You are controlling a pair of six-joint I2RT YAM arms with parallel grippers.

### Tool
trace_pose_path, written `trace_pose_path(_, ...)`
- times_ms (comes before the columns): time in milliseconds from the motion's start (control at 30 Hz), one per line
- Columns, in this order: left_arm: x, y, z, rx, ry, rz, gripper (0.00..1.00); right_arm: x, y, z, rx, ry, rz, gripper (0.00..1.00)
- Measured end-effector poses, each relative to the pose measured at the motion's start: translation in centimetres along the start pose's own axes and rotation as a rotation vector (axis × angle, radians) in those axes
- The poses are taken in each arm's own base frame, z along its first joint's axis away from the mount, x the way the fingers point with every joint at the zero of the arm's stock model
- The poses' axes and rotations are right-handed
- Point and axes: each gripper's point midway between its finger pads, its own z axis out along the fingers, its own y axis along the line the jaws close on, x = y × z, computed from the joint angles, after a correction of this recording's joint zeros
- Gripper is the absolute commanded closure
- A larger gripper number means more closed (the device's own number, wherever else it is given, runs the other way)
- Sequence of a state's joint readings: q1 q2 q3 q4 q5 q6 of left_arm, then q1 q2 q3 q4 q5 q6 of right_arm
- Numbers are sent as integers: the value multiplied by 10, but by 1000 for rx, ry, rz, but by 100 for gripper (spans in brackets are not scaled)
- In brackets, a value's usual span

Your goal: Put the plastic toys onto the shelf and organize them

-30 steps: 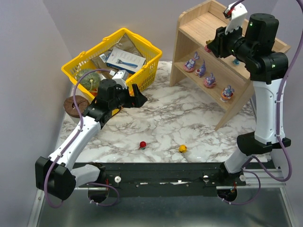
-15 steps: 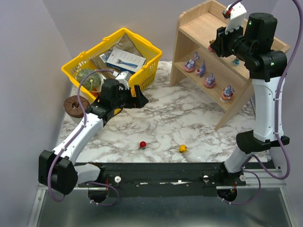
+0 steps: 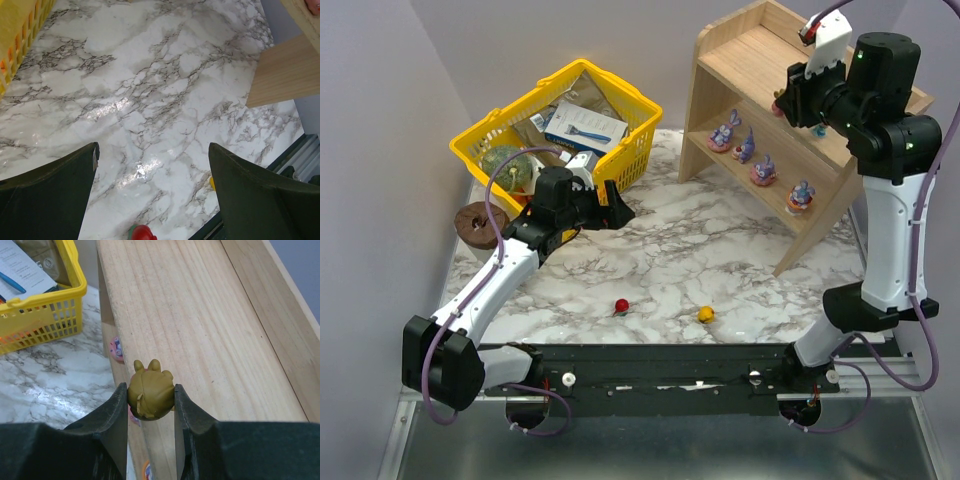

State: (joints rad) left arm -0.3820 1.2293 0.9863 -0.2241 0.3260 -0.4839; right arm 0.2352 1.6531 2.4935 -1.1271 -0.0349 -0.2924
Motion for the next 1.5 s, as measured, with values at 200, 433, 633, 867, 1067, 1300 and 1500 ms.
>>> trace_pose_path(200, 1, -2, 0, 4, 3, 2, 1, 0, 0, -14, 2, -1, -13, 99)
trace_pose_path(433, 1, -2, 0, 5, 3, 2, 1, 2, 0, -19, -1, 5, -24, 99)
trace_pose_path(633, 1, -2, 0, 5, 4, 2, 1, 8, 1, -16, -8, 29, -30, 99)
trace_pose_path(867, 1, -2, 0, 5, 4, 3, 1, 11, 1, -9, -11, 40, -34, 99)
trace_pose_path(1067, 1, -2, 0, 4, 4, 3, 1, 11, 1, -9, -11, 39, -39, 90)
trace_pose_path(1300, 2, -2, 0, 5, 4, 3, 1, 11, 1, -7, -10, 39, -40, 71)
trace_pose_path(1500, 2, -2, 0, 4, 5, 4, 1, 10, 0, -6, -7, 38, -39, 61)
